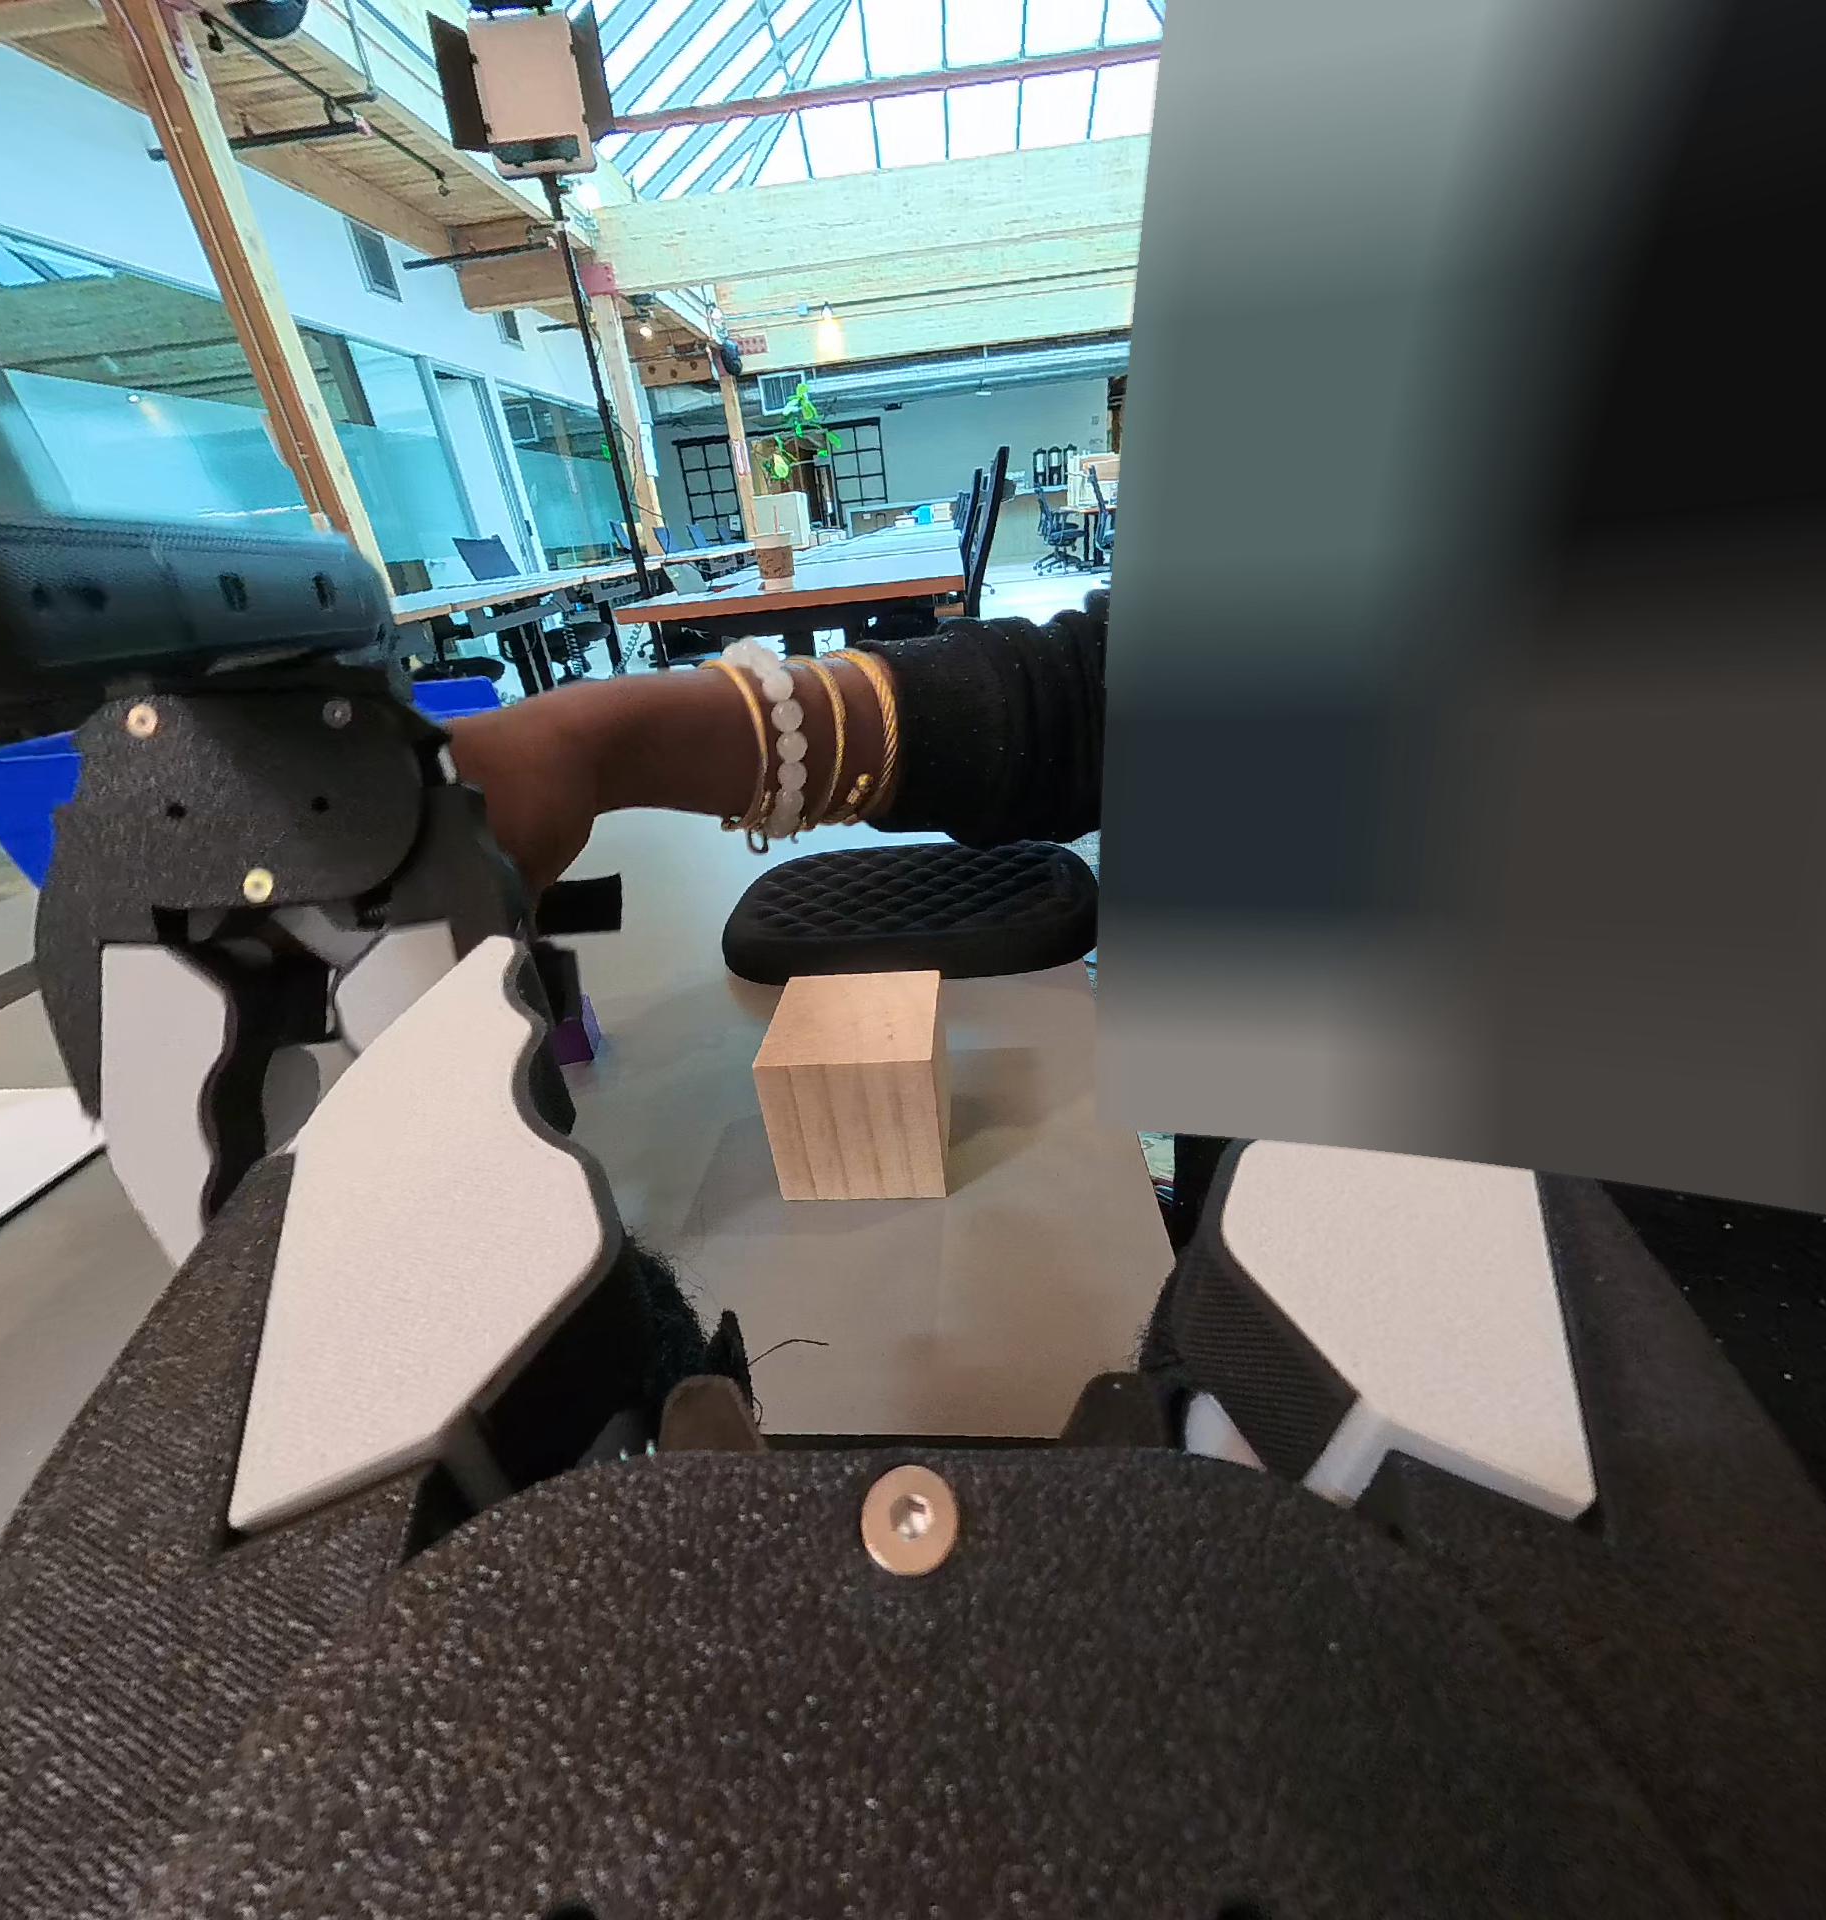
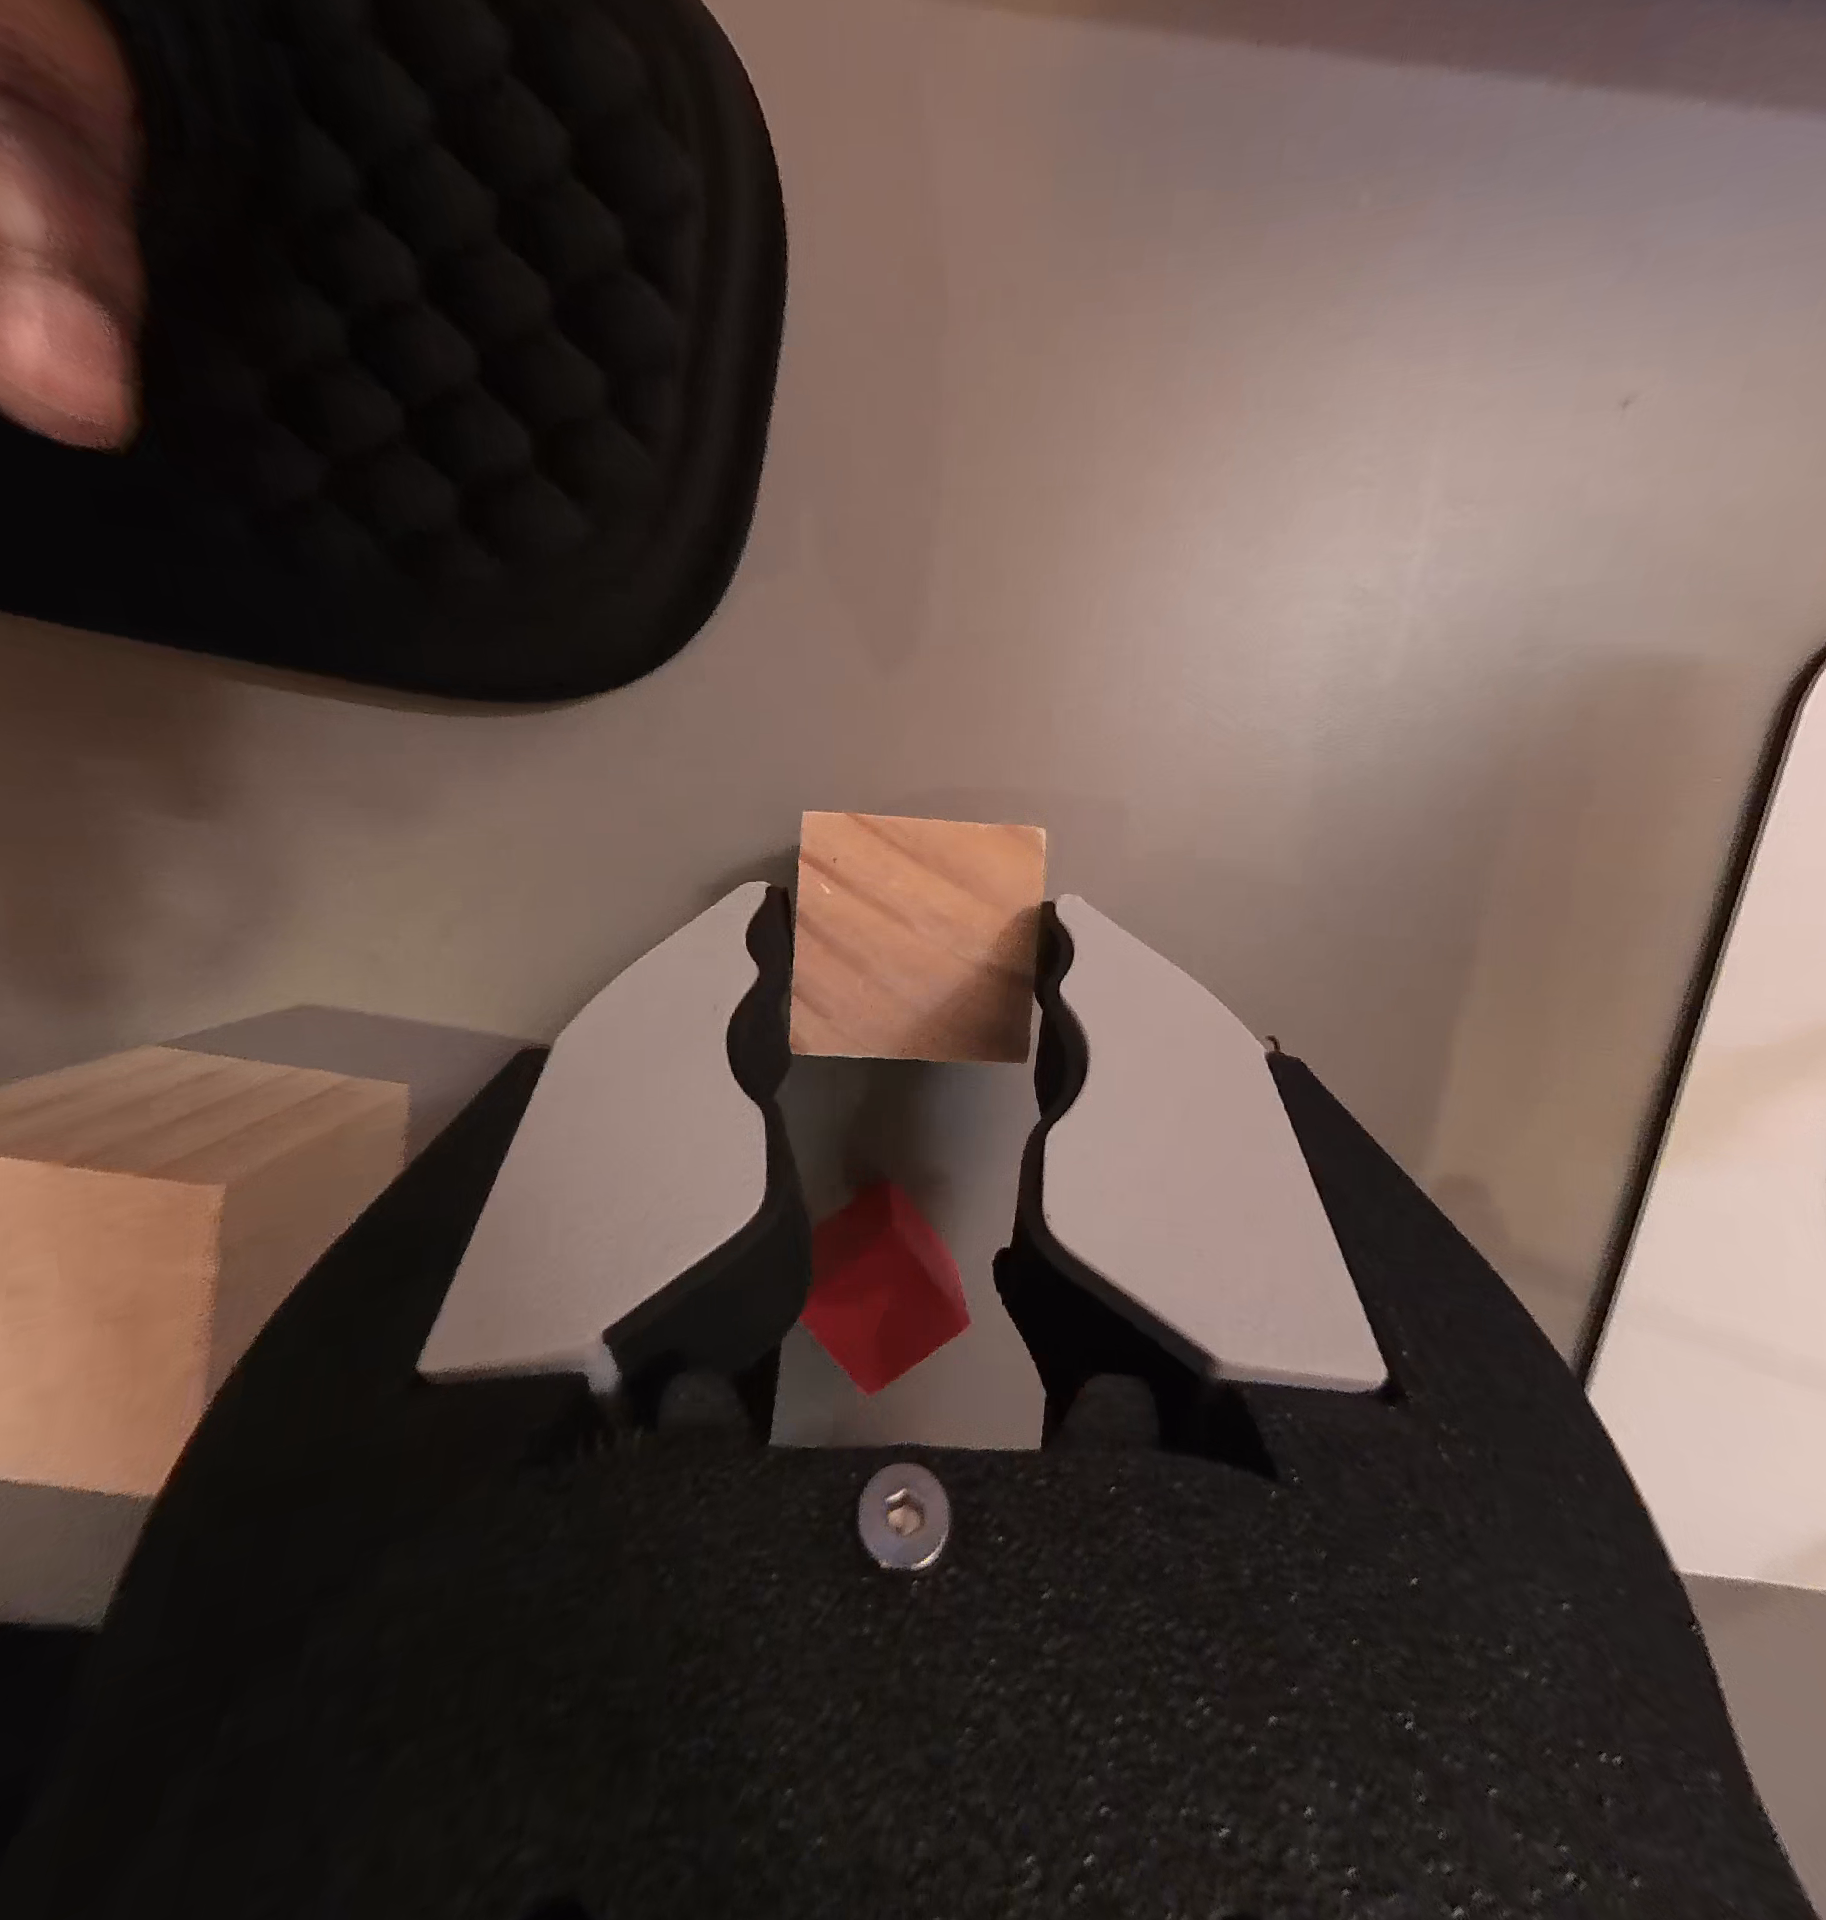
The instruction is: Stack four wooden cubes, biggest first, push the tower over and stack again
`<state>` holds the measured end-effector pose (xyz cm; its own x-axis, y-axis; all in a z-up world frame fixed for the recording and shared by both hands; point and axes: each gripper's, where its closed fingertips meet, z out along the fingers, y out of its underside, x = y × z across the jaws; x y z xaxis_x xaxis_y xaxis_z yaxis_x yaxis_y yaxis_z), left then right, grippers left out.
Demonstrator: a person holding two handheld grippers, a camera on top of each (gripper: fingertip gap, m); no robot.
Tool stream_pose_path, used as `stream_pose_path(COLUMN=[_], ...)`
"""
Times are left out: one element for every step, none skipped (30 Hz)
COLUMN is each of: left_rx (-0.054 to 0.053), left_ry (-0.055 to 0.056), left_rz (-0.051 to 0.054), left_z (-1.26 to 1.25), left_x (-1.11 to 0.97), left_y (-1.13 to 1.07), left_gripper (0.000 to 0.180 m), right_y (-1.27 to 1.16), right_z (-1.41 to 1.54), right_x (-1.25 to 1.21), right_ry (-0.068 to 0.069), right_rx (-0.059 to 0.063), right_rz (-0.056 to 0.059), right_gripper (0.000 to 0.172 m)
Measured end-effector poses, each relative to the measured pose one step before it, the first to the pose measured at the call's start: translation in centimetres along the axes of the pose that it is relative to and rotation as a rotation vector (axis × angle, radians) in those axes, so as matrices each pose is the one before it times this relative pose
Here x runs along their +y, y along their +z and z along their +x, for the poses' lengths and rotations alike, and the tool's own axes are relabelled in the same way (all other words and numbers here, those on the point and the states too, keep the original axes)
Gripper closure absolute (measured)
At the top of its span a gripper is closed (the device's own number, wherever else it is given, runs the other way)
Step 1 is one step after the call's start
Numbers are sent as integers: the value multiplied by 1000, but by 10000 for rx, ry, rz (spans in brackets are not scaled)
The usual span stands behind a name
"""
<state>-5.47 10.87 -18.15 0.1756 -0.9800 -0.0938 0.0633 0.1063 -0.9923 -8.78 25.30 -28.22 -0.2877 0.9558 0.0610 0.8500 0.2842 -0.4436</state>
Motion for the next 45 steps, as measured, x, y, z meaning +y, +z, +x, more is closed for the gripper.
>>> stream_pose_path(left_rx=[-8, -9, 0, 5, 2, -1, 2, 0, -9, -7, -10, -12, -9, -5, -6, 0, -4, -6, -4, -4, -2, 5, 4, 0, -7, 0, -1, -2, 2, 1, 2, 4, -1, -1, -2, 0, 6, 2, 0, -1, 4, 3, 1, 4, 5], left_ry=[3, -2, -4, -6, -9, -7, 2, 4, 1, 4, 10, 6, 4, 2, -5, -6, -6, -2, 7, 8, -2, -8, -8, -8, -13, -11, -6, -5, -5, -7, -8, -3, 2, 4, 6, 6, 2, -2, -7, -7, 0, 3, 3, 5, 6], left_rz=[-7, -6, -4, -3, -3, -3, -1, -2, -5, -6, -8, -11, -10, -9, -7, -2, 3, 1, -1, -3, -8, -8, 1, 8, 8, 11, 10, 5, 2, 0, -2, 0, 2, 0, 1, 2, 2, 3, 2, -1, 0, 2, 0, 0, 2], left_z=[-11, -8, -5, 1, -10, -7, 2, 8, -10, 0, -7, -8, -2, -4, -13, -4, -10, -6, -1, 1, 3, -6, 0, -7, -22, -16, 0, -11, -3, -3, -12, 7, -2, -5, 4, 6, 6, -7, -5, -7, -5, 13, -1, 12, 2], left_x=[10, 9, 7, 5, -4, 5, 1, 2, 8, 8, 10, 5, 13, 13, 11, 5, -2, -1, 0, 3, 11, 13, -10, 0, -9, -14, -15, -6, -2, 1, 5, -1, -2, 1, -2, -3, -2, -3, -1, 2, 1, 7, 0, -1, -2], left_y=[5, 5, 9, 0, 12, 0, 0, 7, 6, 4, 12, 10, 11, 13, 6, 10, 4, 1, -2, 6, 14, 8, 3, -13, 0, -8, -12, -5, 3, 2, 2, 0, 1, 0, -1, 0, 1, -6, 3, 1, 2, -1, 0, -2, 1], left_gripper=[51, 51, 51, 51, 51, 51, 51, 51, 51, 51, 51, 51, 51, 51, 51, 51, 51, 51, 51, 51, 52, 52, 52, 52, 52, 52, 52, 52, 52, 52, 52, 52, 52, 52, 53, 53, 53, 53, 53, 54, 54, 54, 54, 54, 54], right_y=[-356, -552, -753, -910, -1017, -1083, -1122, -1104, -1035, -931, -777, -595, -393, -192, -31, 80, 140, 171, 177, 171, 141, 135, 126, 132, 135, 108, 98, 88, 70, 56, 45, 24, 40, 36, 47, 53, 51, 54, 38, 20, -1, -1, -2, 3, -14], right_z=[-181, -102, -139, -215, -293, -406, -563, -703, -803, -856, -890, -928, -960, -947, -838, -652, -465, -364, -292, -243, -176, -151, -127, -100, -32, 15, 19, 0, -23, -40, -22, -2, -7, -44, -56, -21, 11, -4, -1, 6, -11, -4, 1, 16, 4], right_x=[-167, -158, -134, -73, -1, 38, 21, -1, 48, 130, 237, 320, 364, 464, 567, 594, 548, 422, 251, 122, 56, -9, -32, -40, -24, -19, -24, -9, -18, 5, 5, 21, 13, -1, 0, 10, 11, 7, 35, 25, -21, -23, -22, 8, -2], right_ry=[69, 130, 153, 182, 226, 237, 201, 145, 114, 120, 120, 115, 121, 118, 91, 47, 27, 16, 2, -3, -16, -59, -106, -126, -73, -16, -4, -14, -11, -3, -12, -26, -36, -26, -13, -21, -11, 6, 6, -9, -13, -14, -11, 2, 7], right_rx=[-19, 86, 128, 151, 183, 175, 119, 62, 18, -8, -30, -57, -102, -129, -100, -31, 17, 23, -2, -25, -30, -37, -38, -31, -15, -8, -12, -13, -21, -20, 4, 20, 10, -12, -23, 1, 24, 14, 10, 16, 3, -6, -8, -11, -24], right_rz=[80, 86, 75, 33, -2, 7, 58, 132, 159, 135, 106, 98, 90, 31, -51, -103, -112, -73, -9, 19, 16, 18, 13, -2, -25, -31, -17, -4, 1, -5, -11, -21, -18, -5, -7, -5, 2, -1, -15, -3, 30, 40, 40, 40, 48], right_gripper=[127, 127, 127, 127, 127, 128, 127, 127, 127, 127, 127, 127, 127, 127, 127, 127, 127, 127, 127, 127, 127, 127, 127, 127, 127, 127, 127, 127, 127, 127, 127, 127, 127, 127, 127, 127, 127, 127, 127, 127, 127, 127, 127, 127, 127])
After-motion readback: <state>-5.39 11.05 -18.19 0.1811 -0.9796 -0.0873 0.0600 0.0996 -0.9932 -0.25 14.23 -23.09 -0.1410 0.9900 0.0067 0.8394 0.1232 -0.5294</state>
